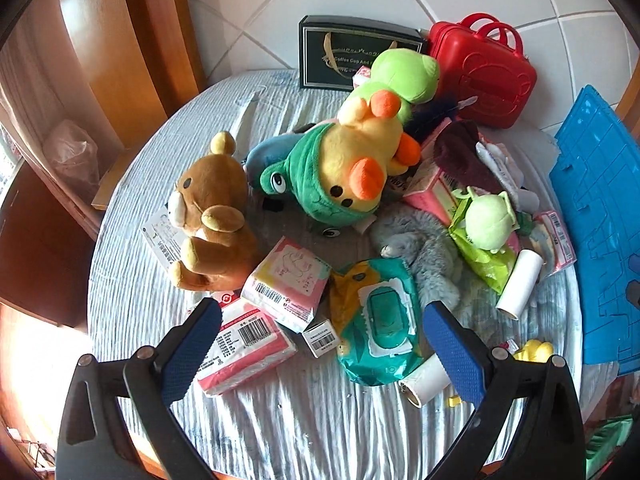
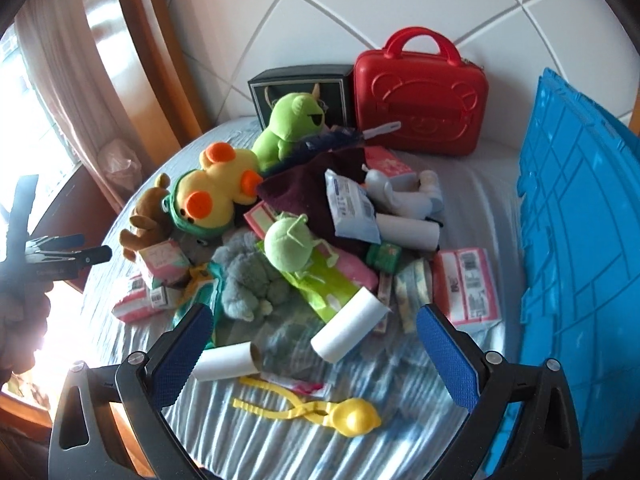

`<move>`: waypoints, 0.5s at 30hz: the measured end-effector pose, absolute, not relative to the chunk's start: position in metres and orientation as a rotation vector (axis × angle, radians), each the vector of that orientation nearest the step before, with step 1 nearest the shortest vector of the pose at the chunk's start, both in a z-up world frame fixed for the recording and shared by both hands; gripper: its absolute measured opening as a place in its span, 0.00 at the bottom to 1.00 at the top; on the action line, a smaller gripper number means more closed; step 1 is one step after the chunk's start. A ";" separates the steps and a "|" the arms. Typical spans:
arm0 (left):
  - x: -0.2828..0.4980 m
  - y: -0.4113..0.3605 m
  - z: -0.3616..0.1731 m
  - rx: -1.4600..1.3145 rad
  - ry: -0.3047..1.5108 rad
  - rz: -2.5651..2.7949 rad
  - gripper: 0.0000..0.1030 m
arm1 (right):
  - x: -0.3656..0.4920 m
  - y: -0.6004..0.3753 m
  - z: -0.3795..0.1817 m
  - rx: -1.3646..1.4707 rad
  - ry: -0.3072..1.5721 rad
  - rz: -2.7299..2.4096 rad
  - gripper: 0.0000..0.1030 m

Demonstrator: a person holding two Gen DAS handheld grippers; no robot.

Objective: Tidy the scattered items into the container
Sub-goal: 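Move both tools back over the remaining pile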

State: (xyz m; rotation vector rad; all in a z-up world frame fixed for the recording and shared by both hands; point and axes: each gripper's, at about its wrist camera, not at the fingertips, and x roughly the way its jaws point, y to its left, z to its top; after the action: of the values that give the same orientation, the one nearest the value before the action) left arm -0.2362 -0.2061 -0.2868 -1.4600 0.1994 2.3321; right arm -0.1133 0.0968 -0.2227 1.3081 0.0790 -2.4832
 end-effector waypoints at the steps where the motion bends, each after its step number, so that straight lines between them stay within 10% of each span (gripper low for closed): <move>1: -0.240 -0.207 -0.296 -1.471 0.203 2.318 1.00 | -0.115 0.095 -0.232 1.331 0.070 -2.480 1.00; 15: -0.284 -0.206 -0.392 -1.626 0.294 2.238 0.99 | -0.121 0.088 -0.298 1.507 0.066 -2.474 1.00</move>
State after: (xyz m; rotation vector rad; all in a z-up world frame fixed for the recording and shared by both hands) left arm -0.2841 -0.2063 -0.3915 -1.6265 0.2943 2.2376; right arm -0.1213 0.0882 -0.2982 1.5071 0.0661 -2.4744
